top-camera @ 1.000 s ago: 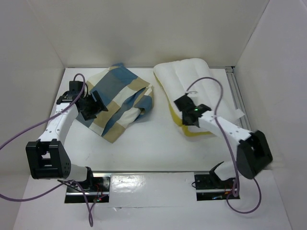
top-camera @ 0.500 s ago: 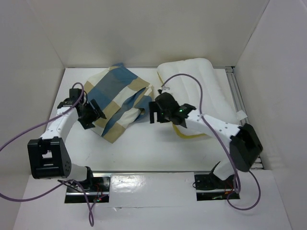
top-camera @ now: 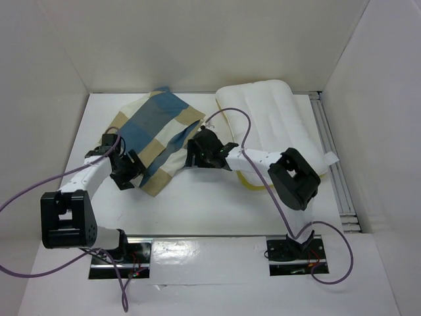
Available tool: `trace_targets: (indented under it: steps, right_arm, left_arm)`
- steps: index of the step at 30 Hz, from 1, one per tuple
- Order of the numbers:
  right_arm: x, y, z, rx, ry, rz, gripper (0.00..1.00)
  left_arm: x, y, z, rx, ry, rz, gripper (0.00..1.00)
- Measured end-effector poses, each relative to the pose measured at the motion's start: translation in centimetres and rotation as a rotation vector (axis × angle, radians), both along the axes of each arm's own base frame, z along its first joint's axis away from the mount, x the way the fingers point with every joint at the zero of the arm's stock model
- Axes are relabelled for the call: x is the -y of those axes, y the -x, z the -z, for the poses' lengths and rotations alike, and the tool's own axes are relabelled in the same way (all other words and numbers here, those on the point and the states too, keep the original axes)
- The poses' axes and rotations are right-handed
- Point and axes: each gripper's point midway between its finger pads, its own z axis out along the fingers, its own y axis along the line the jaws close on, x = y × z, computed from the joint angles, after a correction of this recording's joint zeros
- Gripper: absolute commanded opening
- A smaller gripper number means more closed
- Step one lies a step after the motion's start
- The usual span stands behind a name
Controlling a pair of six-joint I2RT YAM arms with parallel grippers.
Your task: Put the pillow into the pillowcase
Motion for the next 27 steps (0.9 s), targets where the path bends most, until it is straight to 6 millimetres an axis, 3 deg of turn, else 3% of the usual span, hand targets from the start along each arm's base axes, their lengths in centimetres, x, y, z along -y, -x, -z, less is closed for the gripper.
trace_targets:
  steps: [6,10,11,16,21,27]
  right_arm:
    - [-1.0,-1.5,0.3,0.014,-0.029,0.039,0.59]
    - [-0.8,-1.7,0.6,0.013,-0.026,0.052,0.38]
    - [-0.8,-1.8,0.6,0.015,-0.027,0.058,0.27]
    - [-0.6,-2.2,0.6,0.016,-0.030,0.070,0.03]
    - [-0.6,-2.2,0.6,0.018,-0.032,0.071,0.00]
    - [-0.4,-2.3,0.8,0.020,-0.028,0.065,0.00]
  left_arm:
    - [-3.1,-1.6,0.0,-0.004,-0.030,-0.102,0.82]
    - [-5.3,-3.3,-0.5,0.008,-0.053,-0.175,0.83]
    - [-5.9,-3.7,-0.7,0.010,-0.062,-0.190,0.84]
    - [-8.5,-6.0,-1.0,0.016,-0.104,-0.247,0.85]
    - [-10.8,-7.7,-0.3,-0.010,-0.155,-0.290,0.87]
    - [-12.1,-7.6,2.6,-0.103,-0.188,-0.311,0.87]
